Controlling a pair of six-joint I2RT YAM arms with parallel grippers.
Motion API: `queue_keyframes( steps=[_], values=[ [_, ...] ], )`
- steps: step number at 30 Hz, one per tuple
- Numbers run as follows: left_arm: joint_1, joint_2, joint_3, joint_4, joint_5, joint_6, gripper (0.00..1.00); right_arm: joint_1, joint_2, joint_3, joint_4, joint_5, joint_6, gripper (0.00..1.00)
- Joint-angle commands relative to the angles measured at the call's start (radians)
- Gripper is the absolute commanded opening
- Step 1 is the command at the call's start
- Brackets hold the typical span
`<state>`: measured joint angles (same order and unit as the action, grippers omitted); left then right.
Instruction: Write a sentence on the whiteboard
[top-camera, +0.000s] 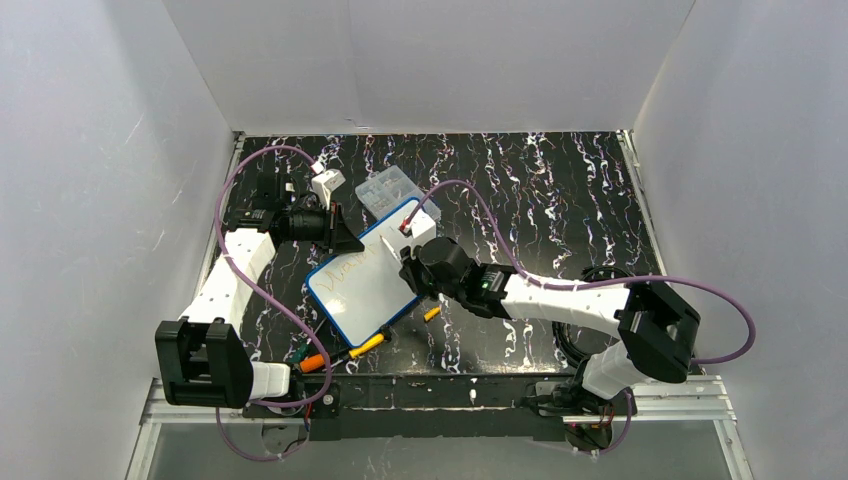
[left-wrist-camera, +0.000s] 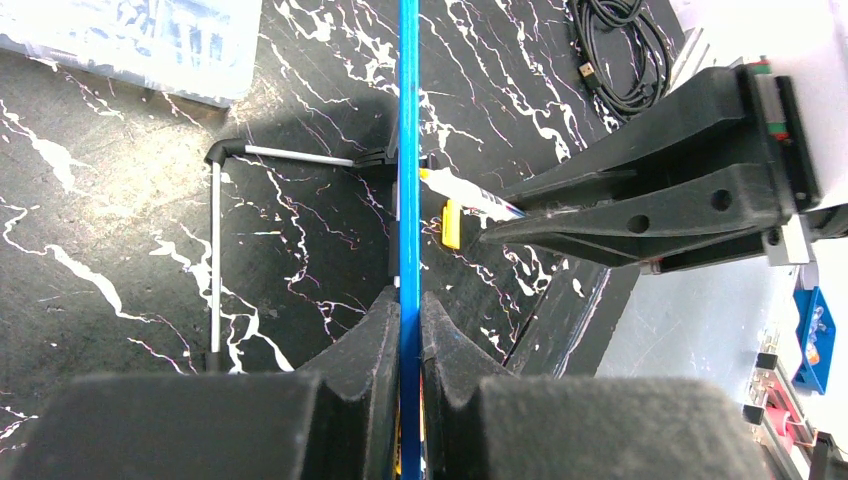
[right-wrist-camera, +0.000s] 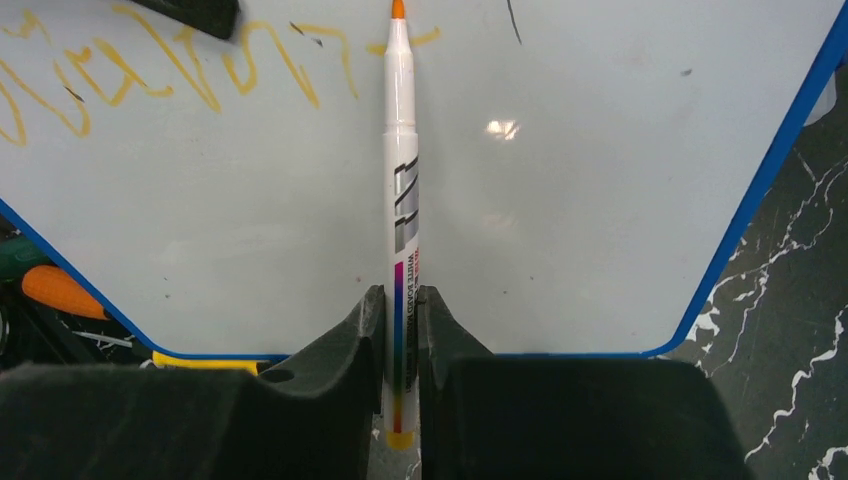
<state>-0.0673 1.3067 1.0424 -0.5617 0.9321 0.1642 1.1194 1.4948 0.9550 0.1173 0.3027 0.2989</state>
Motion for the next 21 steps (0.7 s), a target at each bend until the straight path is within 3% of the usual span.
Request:
queue_keyframes(
  steps=[1, 21],
  values=[
    [-0.006, -0.041, -0.016, -0.037, 0.043, 0.002, 0.0, -0.003, -0.016, -0.033, -0.017, -0.014, 0.035, 0.01],
    [-0.006, -0.049, -0.018, -0.033, 0.04, 0.002, 0.0, -0.003, -0.014, -0.026, -0.061, 0.02, 0.036, 0.01]
  ],
)
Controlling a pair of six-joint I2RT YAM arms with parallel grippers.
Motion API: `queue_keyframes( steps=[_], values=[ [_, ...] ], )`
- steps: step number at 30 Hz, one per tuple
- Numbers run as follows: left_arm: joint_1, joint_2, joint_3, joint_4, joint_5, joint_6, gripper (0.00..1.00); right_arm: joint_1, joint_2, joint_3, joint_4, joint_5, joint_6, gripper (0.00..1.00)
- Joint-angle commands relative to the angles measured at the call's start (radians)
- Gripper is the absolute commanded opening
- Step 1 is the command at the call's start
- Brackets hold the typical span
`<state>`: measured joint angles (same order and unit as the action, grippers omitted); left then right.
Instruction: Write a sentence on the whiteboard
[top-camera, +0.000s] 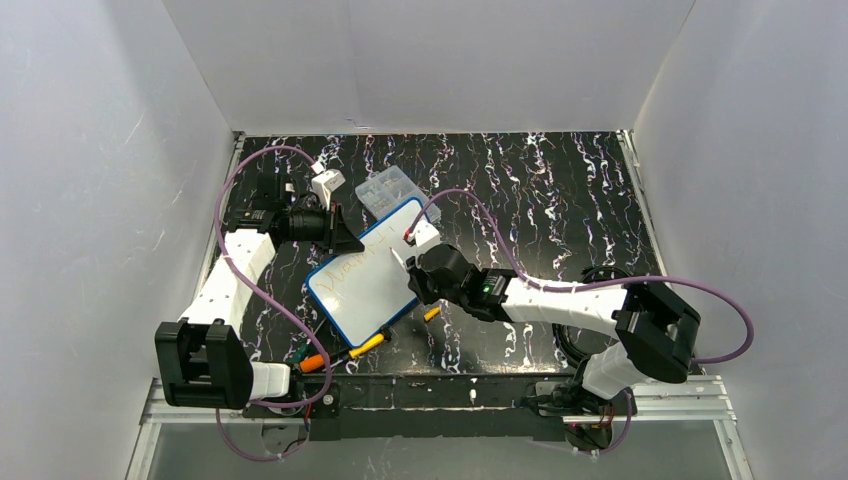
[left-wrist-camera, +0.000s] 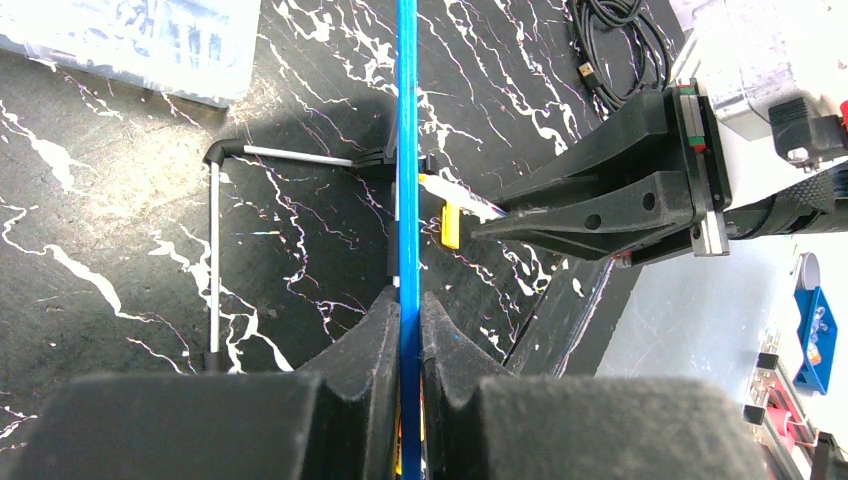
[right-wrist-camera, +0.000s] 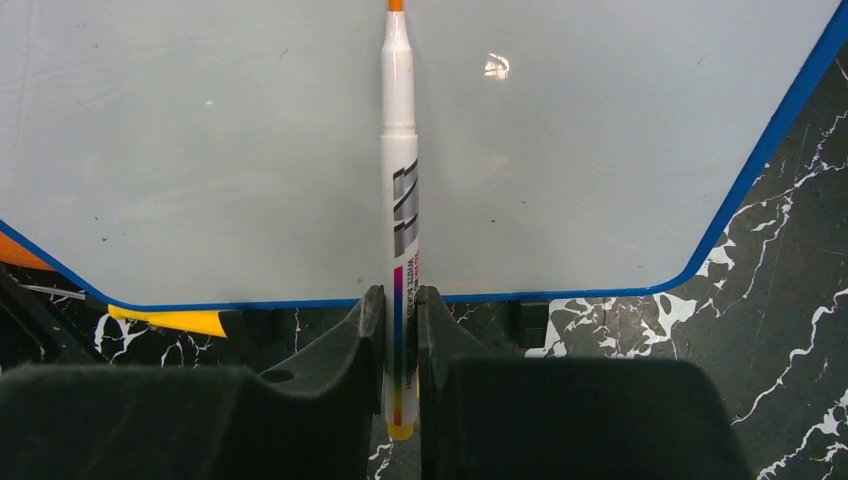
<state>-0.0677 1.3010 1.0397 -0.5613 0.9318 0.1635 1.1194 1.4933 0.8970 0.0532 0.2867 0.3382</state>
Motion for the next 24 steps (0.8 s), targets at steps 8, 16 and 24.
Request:
queue_keyframes(
  steps=[8, 16, 24],
  values=[
    [-0.006, -0.041, -0.013, -0.032, 0.041, 0.003, 0.0, -0.004, 0.012, 0.075, 0.001, 0.049, -0.023, 0.01],
    [-0.006, -0.043, -0.013, -0.032, 0.042, 0.004, 0.0, -0.004, -0.017, 0.067, 0.008, 0.038, -0.025, 0.01],
    [-0.006, -0.041, -0.013, -0.032, 0.043, 0.002, 0.0, -0.011, -0.034, 0.106, -0.009, 0.064, -0.061, 0.01]
  ],
)
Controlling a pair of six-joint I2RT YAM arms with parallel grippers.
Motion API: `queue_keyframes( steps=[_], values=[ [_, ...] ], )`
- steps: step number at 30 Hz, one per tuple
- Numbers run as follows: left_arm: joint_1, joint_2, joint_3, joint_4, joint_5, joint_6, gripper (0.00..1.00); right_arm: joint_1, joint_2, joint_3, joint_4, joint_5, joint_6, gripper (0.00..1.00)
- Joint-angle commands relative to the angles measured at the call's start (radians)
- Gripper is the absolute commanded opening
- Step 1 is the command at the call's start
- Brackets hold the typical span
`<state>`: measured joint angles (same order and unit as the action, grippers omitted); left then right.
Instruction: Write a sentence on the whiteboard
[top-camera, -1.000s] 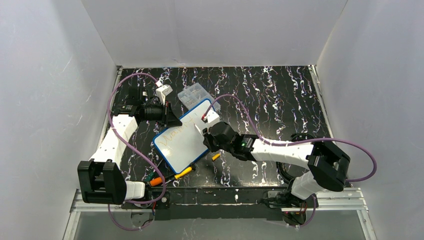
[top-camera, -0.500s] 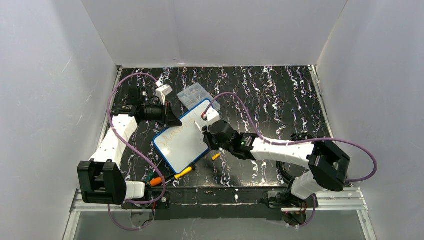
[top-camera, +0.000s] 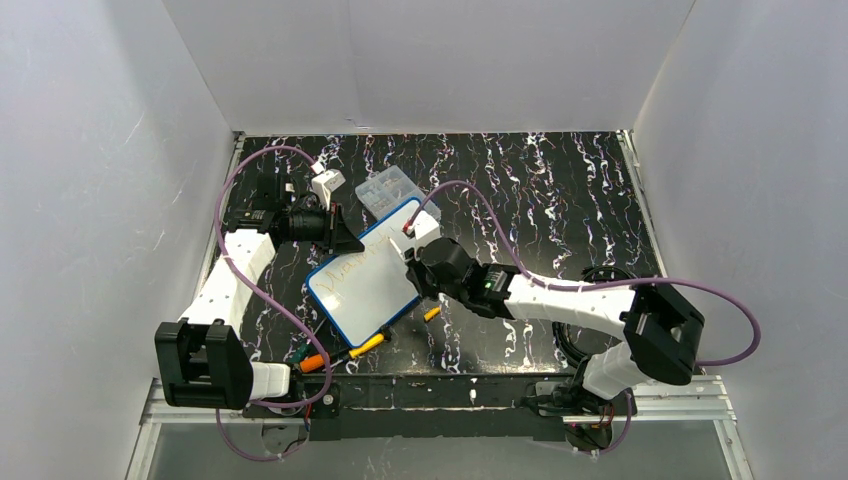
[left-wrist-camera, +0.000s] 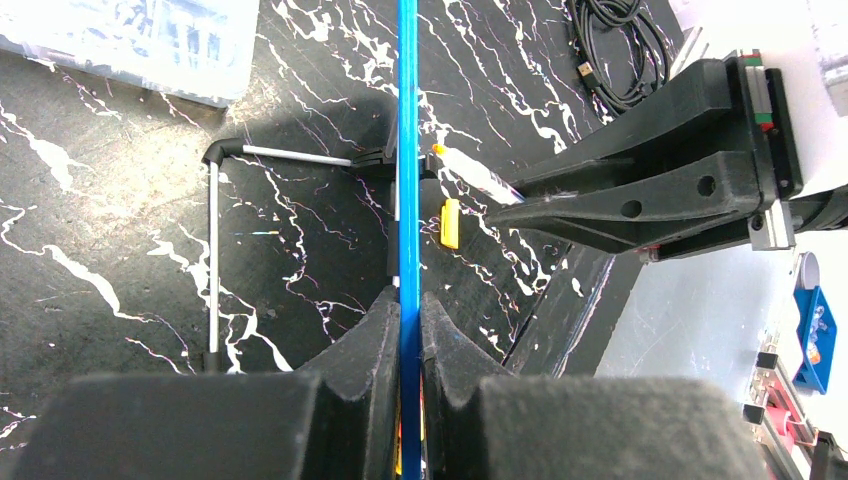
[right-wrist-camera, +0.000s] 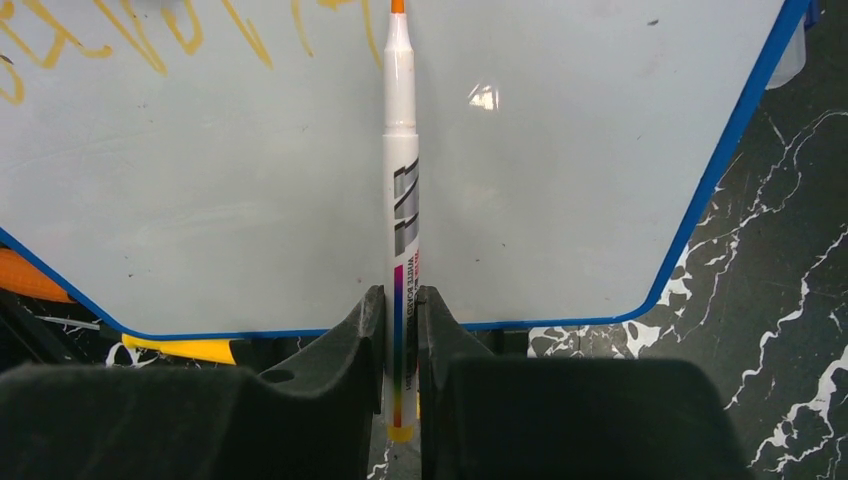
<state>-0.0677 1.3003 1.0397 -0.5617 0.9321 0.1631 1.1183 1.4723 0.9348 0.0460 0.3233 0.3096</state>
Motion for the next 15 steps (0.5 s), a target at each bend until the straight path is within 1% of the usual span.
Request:
queue_keyframes(
  steps=[1, 11, 15],
  values=[
    [-0.006, -0.04, -0.013, -0.032, 0.042, 0.004, 0.0, -0.013, -0.004, 0.079, -0.005, 0.028, -0.039, 0.01],
    [-0.006, -0.036, -0.011, -0.032, 0.043, 0.003, 0.0, -0.061, 0.057, 0.155, -0.02, -0.022, -0.072, 0.01],
    [-0.006, -0.035, -0.011, -0.032, 0.042, 0.004, 0.0, -0.061, 0.065, 0.145, -0.012, -0.048, -0.064, 0.01]
  ],
)
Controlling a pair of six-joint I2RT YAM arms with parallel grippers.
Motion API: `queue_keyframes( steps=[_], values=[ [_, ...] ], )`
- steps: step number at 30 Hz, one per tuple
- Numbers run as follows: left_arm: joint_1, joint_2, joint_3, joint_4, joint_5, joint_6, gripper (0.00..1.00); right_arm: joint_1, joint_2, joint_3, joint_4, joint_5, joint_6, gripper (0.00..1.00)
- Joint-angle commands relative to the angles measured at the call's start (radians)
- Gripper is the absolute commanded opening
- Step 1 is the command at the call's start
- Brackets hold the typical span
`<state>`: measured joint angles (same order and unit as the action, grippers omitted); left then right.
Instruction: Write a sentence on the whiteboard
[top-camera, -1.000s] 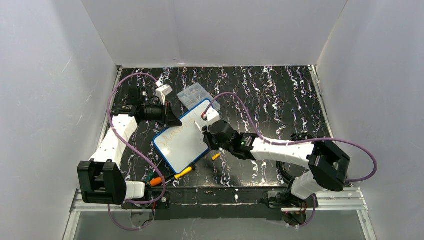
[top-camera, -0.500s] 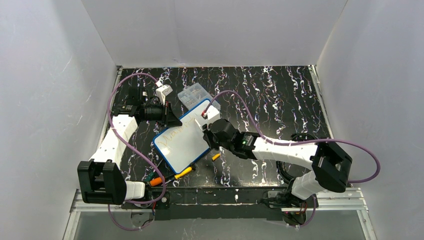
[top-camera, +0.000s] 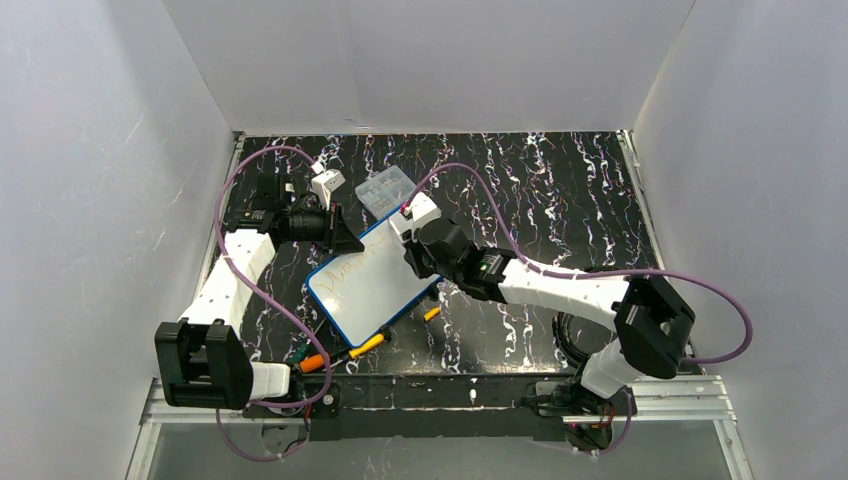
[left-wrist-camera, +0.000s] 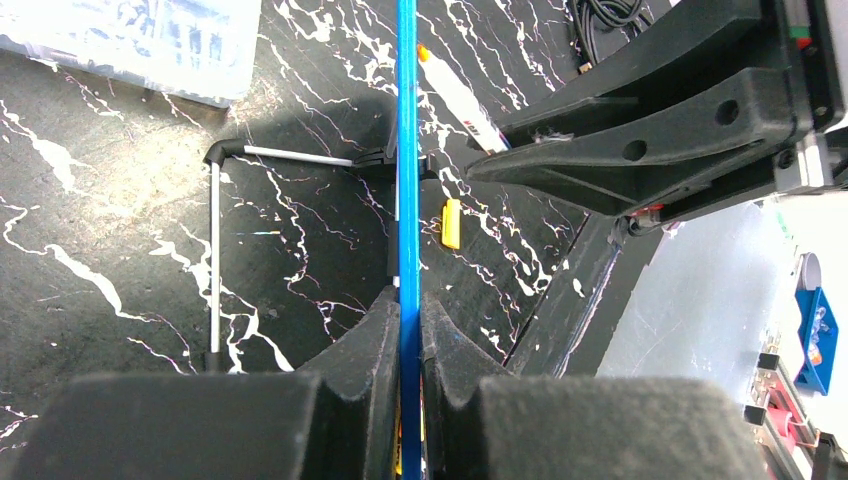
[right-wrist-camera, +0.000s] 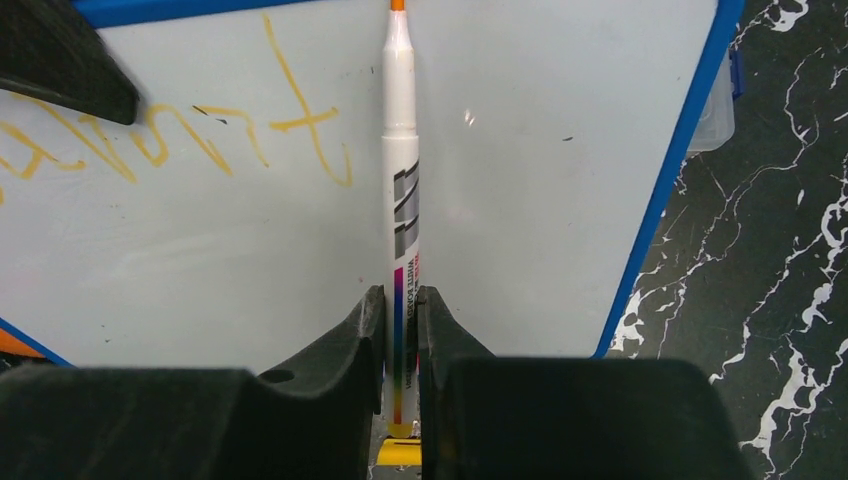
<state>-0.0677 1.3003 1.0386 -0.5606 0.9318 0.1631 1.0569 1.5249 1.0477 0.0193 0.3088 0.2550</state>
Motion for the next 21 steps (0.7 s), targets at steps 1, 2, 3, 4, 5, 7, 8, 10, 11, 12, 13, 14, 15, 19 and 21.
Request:
queue_keyframes(
  steps=[1, 2, 3, 4, 5, 7, 8, 10, 11, 12, 13, 14, 15, 19, 21],
  values=[
    [-0.006, -0.034, -0.011, -0.033, 0.042, 0.003, 0.0, 0.0, 0.011, 0.026, 0.018, -0.039, -0.007, 0.01],
    [-0.006, -0.034, -0.011, -0.033, 0.042, 0.003, 0.0, 0.0, 0.009, 0.019, 0.022, -0.043, -0.005, 0.01],
    [-0.006, -0.035, -0.01, -0.033, 0.043, 0.003, 0.0, 0.0, 0.008, 0.011, 0.023, -0.046, -0.004, 0.01],
    [-0.006, -0.034, -0.011, -0.033, 0.044, 0.004, 0.0, 0.0, 0.008, 0.008, 0.024, -0.049, -0.002, 0.01],
    [-0.006, -0.033, -0.01, -0.033, 0.044, 0.004, 0.0, 0.0, 0.009, 0.005, 0.022, -0.051, -0.002, 0.01],
    [-0.006, -0.033, -0.01, -0.033, 0.044, 0.004, 0.0, 0.0, 0.013, 0.003, 0.016, -0.056, 0.0, 0.01],
    [-0.006, -0.034, -0.011, -0.033, 0.044, 0.003, 0.0, 0.0, 0.015, 0.004, 0.012, -0.058, 0.002, 0.01],
    [-0.006, -0.035, -0.01, -0.033, 0.044, 0.003, 0.0, 0.0, 0.016, 0.001, 0.004, -0.059, 0.007, 0.01],
    [-0.006, -0.034, -0.01, -0.033, 0.044, 0.003, 0.0, 0.0, 0.017, 0.0, -0.003, -0.06, 0.011, 0.01],
    [-0.007, -0.034, -0.01, -0.033, 0.044, 0.003, 0.0, 0.0, 0.017, -0.003, -0.008, -0.062, 0.014, 0.01],
    [-0.006, -0.034, -0.011, -0.033, 0.044, 0.003, 0.0, 0.0, 0.019, -0.005, -0.013, -0.064, 0.018, 0.01],
    [-0.006, -0.036, -0.01, -0.033, 0.044, 0.003, 0.0, 0.0, 0.02, -0.009, -0.017, -0.066, 0.021, 0.01],
    [-0.006, -0.036, -0.01, -0.033, 0.044, 0.004, 0.0, 0.0, 0.021, -0.015, -0.018, -0.071, 0.026, 0.01],
    [-0.006, -0.038, -0.011, -0.033, 0.044, 0.003, 0.0, 0.0, 0.02, -0.035, -0.03, -0.09, 0.048, 0.01],
    [-0.006, -0.039, -0.01, -0.033, 0.045, 0.003, 0.0, 0.0, 0.018, -0.045, -0.046, -0.102, 0.061, 0.01]
  ],
)
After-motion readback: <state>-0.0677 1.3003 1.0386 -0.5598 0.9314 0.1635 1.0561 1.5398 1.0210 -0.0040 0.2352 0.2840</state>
